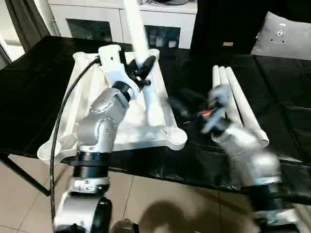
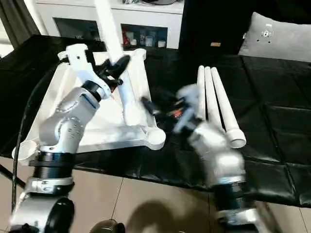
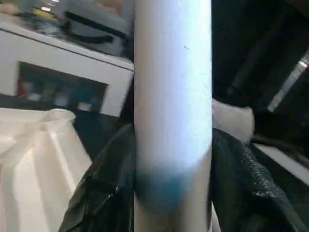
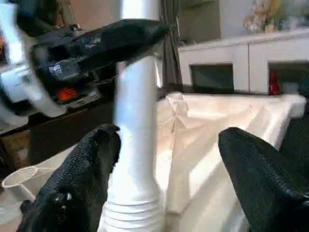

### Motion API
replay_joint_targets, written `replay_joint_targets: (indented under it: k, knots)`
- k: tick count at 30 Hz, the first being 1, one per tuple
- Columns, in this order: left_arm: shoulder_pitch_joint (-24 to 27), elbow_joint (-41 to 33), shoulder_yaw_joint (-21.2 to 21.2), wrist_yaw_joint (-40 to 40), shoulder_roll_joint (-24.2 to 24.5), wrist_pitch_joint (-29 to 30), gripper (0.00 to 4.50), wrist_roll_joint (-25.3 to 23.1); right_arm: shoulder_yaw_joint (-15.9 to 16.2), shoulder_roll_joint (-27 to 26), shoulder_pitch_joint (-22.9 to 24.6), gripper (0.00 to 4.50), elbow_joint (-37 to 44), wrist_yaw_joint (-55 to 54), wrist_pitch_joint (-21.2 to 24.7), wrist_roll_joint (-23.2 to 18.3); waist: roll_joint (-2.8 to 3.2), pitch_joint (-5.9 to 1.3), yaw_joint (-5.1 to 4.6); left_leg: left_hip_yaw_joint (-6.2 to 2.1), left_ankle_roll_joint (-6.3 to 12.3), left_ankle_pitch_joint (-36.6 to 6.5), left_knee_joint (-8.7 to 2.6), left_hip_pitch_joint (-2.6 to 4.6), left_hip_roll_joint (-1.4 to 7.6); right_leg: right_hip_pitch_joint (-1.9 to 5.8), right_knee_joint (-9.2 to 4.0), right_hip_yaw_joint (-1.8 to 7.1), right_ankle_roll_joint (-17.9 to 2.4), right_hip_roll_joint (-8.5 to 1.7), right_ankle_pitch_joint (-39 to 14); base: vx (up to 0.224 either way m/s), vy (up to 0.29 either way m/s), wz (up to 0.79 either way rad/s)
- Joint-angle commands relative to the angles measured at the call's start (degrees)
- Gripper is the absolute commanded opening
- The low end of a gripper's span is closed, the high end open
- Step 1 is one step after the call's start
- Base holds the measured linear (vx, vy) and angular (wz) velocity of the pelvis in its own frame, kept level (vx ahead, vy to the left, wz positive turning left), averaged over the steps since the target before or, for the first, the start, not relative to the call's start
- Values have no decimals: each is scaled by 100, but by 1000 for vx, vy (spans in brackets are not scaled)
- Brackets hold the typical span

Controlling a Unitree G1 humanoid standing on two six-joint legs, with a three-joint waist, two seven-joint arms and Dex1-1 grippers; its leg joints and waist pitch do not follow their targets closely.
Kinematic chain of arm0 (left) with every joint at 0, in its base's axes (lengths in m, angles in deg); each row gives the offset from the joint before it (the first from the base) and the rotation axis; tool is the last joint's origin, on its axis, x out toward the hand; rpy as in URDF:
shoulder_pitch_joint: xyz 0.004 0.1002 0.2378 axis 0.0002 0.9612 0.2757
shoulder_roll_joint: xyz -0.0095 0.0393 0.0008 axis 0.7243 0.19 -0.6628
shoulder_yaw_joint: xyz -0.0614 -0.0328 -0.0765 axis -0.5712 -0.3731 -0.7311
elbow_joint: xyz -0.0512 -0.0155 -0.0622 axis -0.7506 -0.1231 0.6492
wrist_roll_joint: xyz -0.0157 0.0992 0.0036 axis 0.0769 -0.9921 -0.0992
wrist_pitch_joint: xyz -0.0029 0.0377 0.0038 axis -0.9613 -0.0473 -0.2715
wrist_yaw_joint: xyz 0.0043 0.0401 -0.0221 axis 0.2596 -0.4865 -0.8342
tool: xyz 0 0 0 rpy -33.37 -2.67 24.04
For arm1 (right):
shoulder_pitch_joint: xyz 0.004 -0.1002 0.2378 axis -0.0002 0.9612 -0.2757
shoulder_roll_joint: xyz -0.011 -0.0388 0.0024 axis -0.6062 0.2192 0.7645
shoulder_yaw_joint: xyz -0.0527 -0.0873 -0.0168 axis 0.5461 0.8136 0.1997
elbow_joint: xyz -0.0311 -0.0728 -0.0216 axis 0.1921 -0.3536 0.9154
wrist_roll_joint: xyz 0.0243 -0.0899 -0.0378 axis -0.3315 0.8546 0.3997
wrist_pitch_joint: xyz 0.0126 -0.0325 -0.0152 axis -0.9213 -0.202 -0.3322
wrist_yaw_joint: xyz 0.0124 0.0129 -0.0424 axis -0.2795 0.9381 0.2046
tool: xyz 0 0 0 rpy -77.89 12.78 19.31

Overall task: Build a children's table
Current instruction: Pick table leg

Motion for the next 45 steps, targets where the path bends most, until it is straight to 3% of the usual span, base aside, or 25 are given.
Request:
replay_joint_targets:
  k: [1, 9, 12, 18, 24, 26, 27, 36, 45]
  knots:
    - [-125, -39, 52, 336, 89, 169, 182, 203, -172, 94, -151, 363, -110, 66, 239, -168, -40, -437, 9, -133, 155, -770, -361, 139, 319, 298, -463, 301, -1129, -523, -293, 0, 0, 0]
    - [-92, -309, -58, 1366, 301, 980, 182, 1145, -255, 519, -322, 363, -103, 727, 903, -617, -94, -453, 27, -111, 325, -466, -324, 112, 298, 315, -423, 289, -1245, -521, -62, 0, 0, 0]
    - [-65, -479, -114, 1725, 353, 1353, 182, 1606, -271, 723, -388, 363, 22, 1204, 1472, -1054, -111, -445, 39, -102, 378, -452, -318, 108, 307, 310, -434, 287, -1285, -519, -185, 0, 0, 0]
    - [-143, -514, -418, 1859, 224, 1799, 182, 2312, -439, 825, -498, 363, -42, 1569, 1854, -1517, -118, -429, 62, -95, 329, -514, -319, 111, 302, 300, -475, 282, -1222, -522, -535, 0, 0, 0]
    - [-30, -713, -104, 2224, 370, 1735, 182, 2194, -257, 1060, -401, 363, 202, 2076, 2121, -1637, -118, -438, 89, -104, 324, -426, -320, 108, 310, 306, -466, 287, -1089, -514, -455, 0, 0, 0]
    - [106, -959, 462, 2679, 567, 1003, 182, 1523, -52, 1161, -310, 363, 476, 2345, 2233, -1681, -118, -435, 106, -118, 382, -451, -332, 112, 332, 301, -488, 293, -1010, -515, -519, 0, 0, 0]
    - [120, -997, 542, 2745, 596, 940, 182, 1460, 1, 1185, -295, 363, 520, 2386, 2233, -1667, -114, -438, 135, -118, 363, -428, -335, 112, 344, 301, -480, 303, -911, -525, -526, 0, 0, 0]
    - [242, -1370, 942, 3507, 750, 977, 182, 1635, 649, 1376, -381, 363, 420, 2626, 1697, -825, -129, -425, 144, -105, 145, -575, -345, 110, 333, 286, -479, 298, -1001, -541, -767, 0, 0, 0]
    - [374, -1477, 1085, 3781, 820, 1003, 182, 1665, 902, 1431, -312, 363, 582, 2988, 1652, -806, -123, -430, 140, -101, 260, -538, -331, 117, 332, 276, -461, 299, -1080, -517, -627, 0, 0, 0]
